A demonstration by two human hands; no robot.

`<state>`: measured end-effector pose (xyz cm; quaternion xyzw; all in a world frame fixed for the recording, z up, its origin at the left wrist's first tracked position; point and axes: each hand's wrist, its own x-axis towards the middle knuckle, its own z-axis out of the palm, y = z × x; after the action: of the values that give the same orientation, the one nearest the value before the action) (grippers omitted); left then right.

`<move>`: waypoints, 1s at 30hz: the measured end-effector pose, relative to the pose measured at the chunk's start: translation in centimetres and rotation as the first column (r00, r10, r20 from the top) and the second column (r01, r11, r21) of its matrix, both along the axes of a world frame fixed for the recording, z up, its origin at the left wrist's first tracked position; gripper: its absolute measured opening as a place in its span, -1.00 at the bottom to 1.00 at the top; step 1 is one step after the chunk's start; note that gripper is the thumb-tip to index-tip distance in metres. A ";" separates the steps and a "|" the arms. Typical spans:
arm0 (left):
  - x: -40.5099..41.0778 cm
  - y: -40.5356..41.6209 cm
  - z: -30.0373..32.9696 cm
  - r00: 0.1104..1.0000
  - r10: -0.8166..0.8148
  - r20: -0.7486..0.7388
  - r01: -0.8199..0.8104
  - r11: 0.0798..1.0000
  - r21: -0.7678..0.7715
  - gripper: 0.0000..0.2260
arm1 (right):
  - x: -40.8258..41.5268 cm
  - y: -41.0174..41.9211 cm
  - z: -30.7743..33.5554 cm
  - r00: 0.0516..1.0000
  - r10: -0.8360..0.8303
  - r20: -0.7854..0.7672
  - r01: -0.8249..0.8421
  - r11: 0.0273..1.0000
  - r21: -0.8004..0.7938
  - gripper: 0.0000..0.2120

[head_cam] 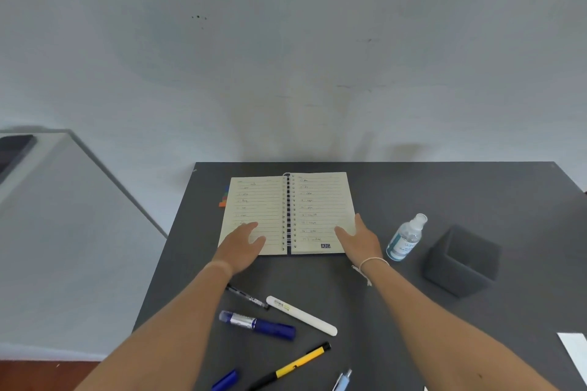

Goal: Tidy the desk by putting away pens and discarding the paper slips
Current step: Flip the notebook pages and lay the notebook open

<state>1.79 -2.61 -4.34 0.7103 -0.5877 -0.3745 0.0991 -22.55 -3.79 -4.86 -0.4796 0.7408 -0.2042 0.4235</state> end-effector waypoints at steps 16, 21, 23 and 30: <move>-0.4 0.1 0.2 1.000 0.004 -0.018 -0.005 1.000 -0.003 -0.54 | 1.1 0.7 0.5 0.986 0.085 -0.143 -0.087 0.996 -0.008 -0.40; -0.6 0.1 0.5 1.000 -0.003 -0.031 0.003 1.000 0.003 -0.53 | 1.4 0.9 0.8 0.975 0.114 -0.189 -0.115 0.993 0.008 -0.38; -0.6 0.1 0.7 0.999 -0.003 -0.037 0.003 1.000 0.012 -0.53 | 1.4 1.0 0.8 0.970 0.134 -0.202 -0.135 0.991 0.010 -0.36; -0.3 0.1 1.5 0.997 0.014 -0.071 -0.012 0.999 0.036 -0.52 | 1.7 1.3 1.4 0.989 0.088 -0.116 -0.097 0.993 -0.074 -0.42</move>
<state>1.45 -2.53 -2.86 0.7020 -0.5725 -0.4092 0.1099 -20.89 -2.53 -3.48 -0.5406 0.7317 -0.1862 0.3710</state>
